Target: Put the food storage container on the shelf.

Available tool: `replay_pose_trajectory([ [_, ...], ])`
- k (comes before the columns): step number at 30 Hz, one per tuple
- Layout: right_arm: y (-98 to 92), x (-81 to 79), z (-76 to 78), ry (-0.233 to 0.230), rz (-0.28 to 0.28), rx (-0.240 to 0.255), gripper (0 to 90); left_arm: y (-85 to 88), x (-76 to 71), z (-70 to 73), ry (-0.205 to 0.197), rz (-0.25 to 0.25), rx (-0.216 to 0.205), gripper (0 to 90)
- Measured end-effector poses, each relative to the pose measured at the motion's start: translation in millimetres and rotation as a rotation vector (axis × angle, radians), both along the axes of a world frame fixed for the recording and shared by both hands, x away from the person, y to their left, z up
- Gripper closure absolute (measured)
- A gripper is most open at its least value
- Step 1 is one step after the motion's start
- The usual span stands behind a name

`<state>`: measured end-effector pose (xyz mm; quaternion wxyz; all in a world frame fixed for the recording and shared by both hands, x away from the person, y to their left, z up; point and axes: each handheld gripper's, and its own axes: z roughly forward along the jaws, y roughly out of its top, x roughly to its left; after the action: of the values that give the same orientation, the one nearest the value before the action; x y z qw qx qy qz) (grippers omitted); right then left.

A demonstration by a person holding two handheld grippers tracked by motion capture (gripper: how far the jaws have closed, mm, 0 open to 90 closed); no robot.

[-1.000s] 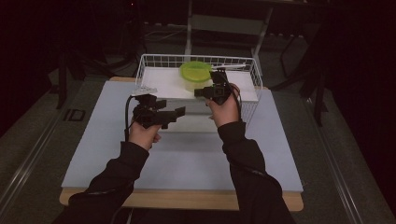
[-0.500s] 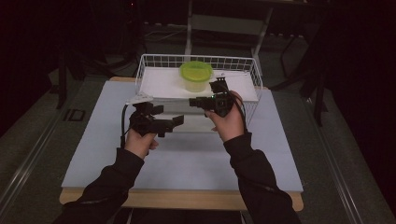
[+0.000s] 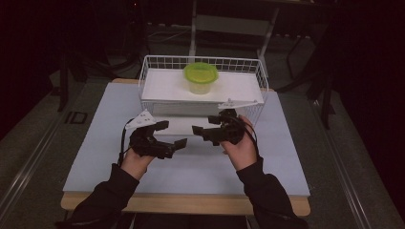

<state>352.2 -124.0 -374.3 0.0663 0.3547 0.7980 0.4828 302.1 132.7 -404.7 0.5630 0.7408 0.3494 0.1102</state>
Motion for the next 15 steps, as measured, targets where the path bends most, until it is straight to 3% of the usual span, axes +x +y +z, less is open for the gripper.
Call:
replay_pose_trajectory([
  [5,-6.4,-7.2,-17.4,-0.003,0.008,-0.024,22.1,0.9,-7.7,-14.2,0.006,-0.004,0.000,2.7],
  [10,-8.5,-15.2,-33.1,-0.029,0.011,-0.065,21.6,-0.8,-13.7,-27.5,0.024,-0.019,0.027,2.7],
  [15,-10.8,-21.8,-45.6,-0.041,0.020,-0.095,21.6,-2.6,-19.5,-35.7,0.017,-0.040,0.047,2.7],
])
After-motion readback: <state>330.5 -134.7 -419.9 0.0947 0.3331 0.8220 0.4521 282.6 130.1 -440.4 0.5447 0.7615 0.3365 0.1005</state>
